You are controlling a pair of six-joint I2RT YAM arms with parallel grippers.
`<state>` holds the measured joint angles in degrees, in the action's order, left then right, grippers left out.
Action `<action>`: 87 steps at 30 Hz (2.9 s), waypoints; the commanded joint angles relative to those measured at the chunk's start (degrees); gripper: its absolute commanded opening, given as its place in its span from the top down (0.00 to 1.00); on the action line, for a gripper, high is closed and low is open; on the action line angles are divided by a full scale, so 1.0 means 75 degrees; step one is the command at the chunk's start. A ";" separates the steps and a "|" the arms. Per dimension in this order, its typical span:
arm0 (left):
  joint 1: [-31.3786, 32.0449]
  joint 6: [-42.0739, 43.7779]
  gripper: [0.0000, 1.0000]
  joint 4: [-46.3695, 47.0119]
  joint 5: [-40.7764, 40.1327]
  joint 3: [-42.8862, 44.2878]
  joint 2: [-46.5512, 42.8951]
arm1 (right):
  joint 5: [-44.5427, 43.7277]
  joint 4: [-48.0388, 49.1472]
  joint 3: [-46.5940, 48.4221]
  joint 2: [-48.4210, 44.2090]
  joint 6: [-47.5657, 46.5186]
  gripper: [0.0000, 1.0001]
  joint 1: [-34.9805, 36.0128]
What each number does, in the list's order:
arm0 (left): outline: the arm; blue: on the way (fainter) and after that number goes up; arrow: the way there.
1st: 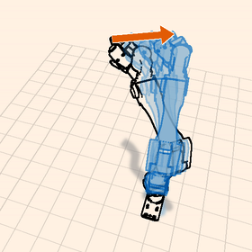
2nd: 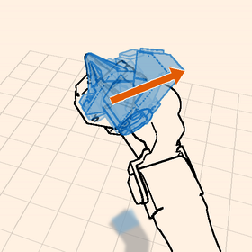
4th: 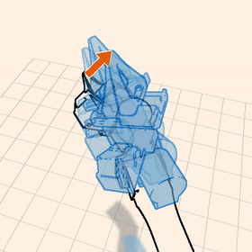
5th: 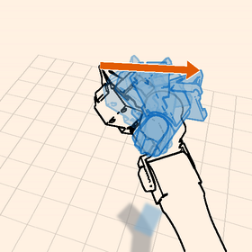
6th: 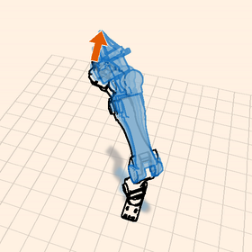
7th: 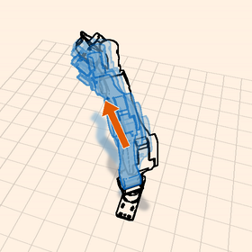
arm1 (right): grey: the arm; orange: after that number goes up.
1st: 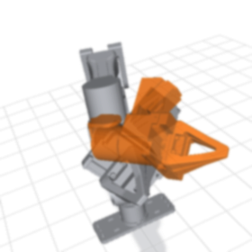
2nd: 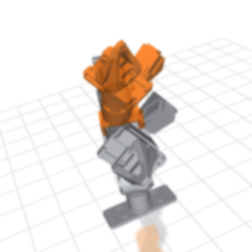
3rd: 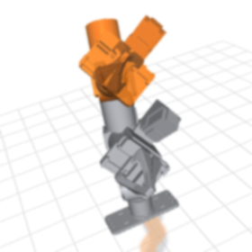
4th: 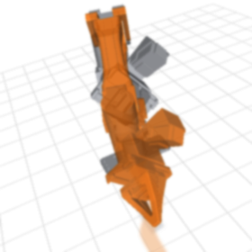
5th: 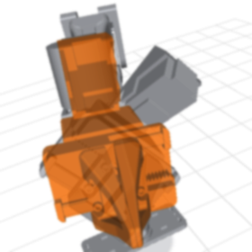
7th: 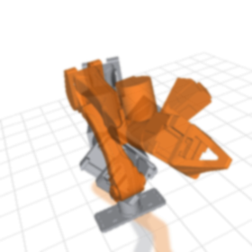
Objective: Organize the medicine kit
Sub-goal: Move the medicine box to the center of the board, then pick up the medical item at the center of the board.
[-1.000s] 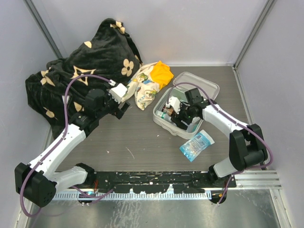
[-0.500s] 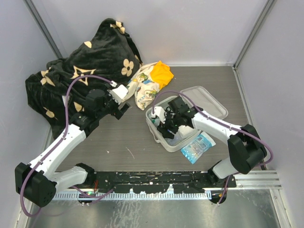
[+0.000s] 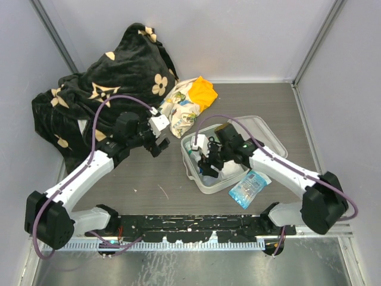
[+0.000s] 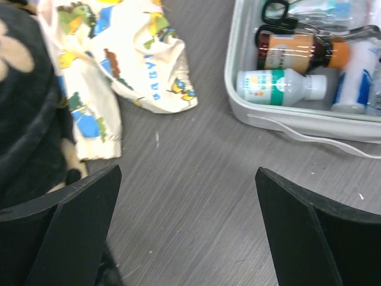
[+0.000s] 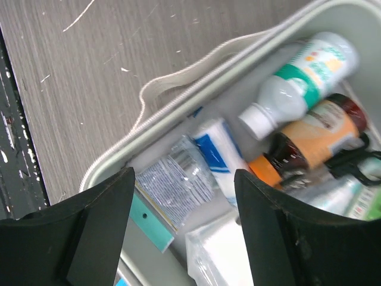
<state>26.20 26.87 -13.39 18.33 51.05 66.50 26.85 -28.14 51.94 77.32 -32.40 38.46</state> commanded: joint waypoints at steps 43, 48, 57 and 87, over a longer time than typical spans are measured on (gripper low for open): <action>0.0575 -0.2723 1.00 0.0247 -0.2416 0.1537 0.3737 | -0.1956 -0.2531 0.0559 -0.2233 0.0488 0.22 -0.3649; 0.0501 -0.2552 1.00 0.0101 -0.2371 0.0897 0.3095 | -0.2135 -0.2773 0.0300 -0.1858 -0.0432 0.17 -0.3664; 0.0468 -0.2012 1.00 -0.0262 -0.2585 0.0049 0.2302 | -0.2108 -0.2693 -0.0512 -0.0901 -0.1632 0.09 -0.4804; 0.0459 -0.1835 0.89 -0.0042 -0.2397 -0.0156 0.1755 | -0.1010 -0.2235 -0.1065 0.0844 -0.2639 0.85 -0.6327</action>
<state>29.87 10.63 -13.61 0.67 49.36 82.74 18.17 -48.95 44.34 84.01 -49.93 -8.49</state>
